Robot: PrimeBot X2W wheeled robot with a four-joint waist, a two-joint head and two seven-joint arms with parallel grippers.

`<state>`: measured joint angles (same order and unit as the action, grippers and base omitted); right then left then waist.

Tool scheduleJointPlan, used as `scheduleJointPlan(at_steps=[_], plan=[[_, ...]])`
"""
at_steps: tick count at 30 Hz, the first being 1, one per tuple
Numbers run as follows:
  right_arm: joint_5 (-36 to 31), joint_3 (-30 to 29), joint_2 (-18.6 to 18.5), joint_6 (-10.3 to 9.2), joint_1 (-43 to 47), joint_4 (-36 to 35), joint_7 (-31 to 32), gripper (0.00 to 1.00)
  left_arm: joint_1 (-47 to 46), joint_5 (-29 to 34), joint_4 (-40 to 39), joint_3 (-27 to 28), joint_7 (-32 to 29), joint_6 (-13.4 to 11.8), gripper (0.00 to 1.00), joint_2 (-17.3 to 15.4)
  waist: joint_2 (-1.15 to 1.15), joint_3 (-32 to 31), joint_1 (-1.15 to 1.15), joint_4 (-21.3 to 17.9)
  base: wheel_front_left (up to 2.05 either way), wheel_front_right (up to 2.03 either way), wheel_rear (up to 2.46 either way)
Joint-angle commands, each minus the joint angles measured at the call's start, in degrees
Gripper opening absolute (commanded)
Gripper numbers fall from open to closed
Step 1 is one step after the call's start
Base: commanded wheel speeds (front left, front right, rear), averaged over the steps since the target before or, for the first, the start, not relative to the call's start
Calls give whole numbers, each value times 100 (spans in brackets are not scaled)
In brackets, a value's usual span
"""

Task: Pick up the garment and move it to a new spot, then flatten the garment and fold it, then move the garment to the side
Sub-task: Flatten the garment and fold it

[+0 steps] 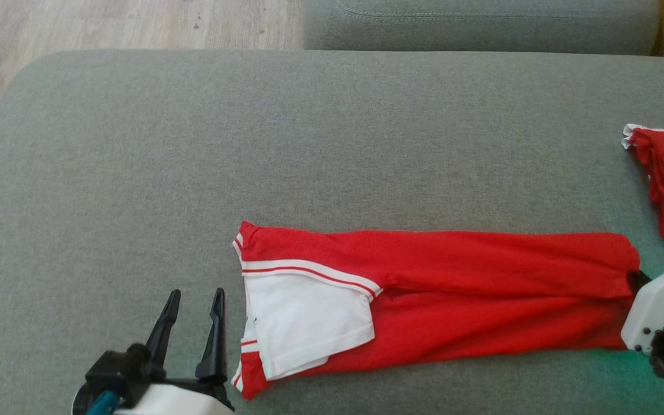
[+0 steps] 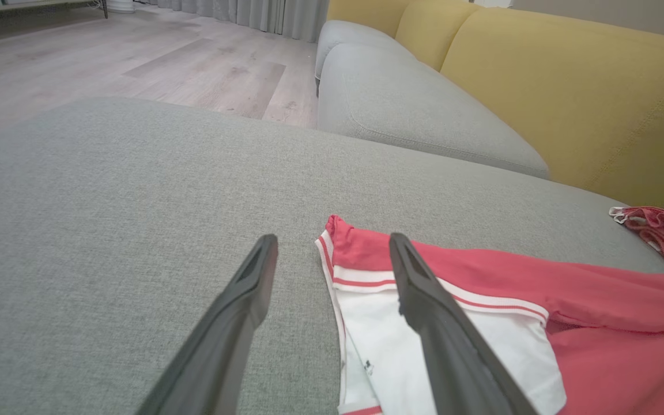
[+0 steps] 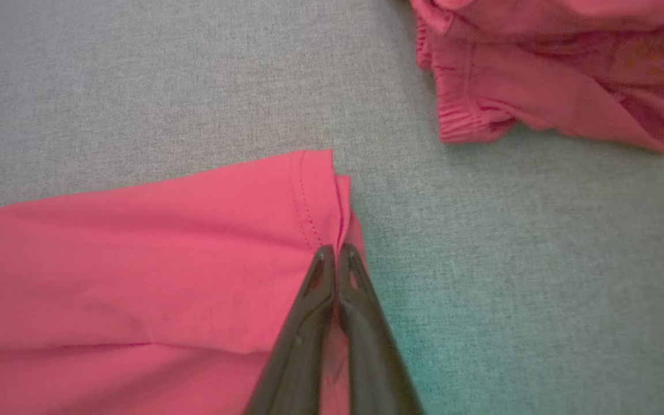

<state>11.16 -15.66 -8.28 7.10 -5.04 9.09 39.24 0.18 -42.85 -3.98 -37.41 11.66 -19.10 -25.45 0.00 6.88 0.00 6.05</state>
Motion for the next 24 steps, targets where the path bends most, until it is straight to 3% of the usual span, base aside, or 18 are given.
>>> scheduleJointPlan(at_steps=[1,24], plan=[[-18,51,-123,39,-134,-175,-82,0,-300,38,-144,182,59,-5,100,-113,0,9,0,-7,0,0,0],[-126,82,-76,39,-356,12,-243,0,-372,41,-143,172,76,-29,100,-118,0,93,0,5,0,0,0]])
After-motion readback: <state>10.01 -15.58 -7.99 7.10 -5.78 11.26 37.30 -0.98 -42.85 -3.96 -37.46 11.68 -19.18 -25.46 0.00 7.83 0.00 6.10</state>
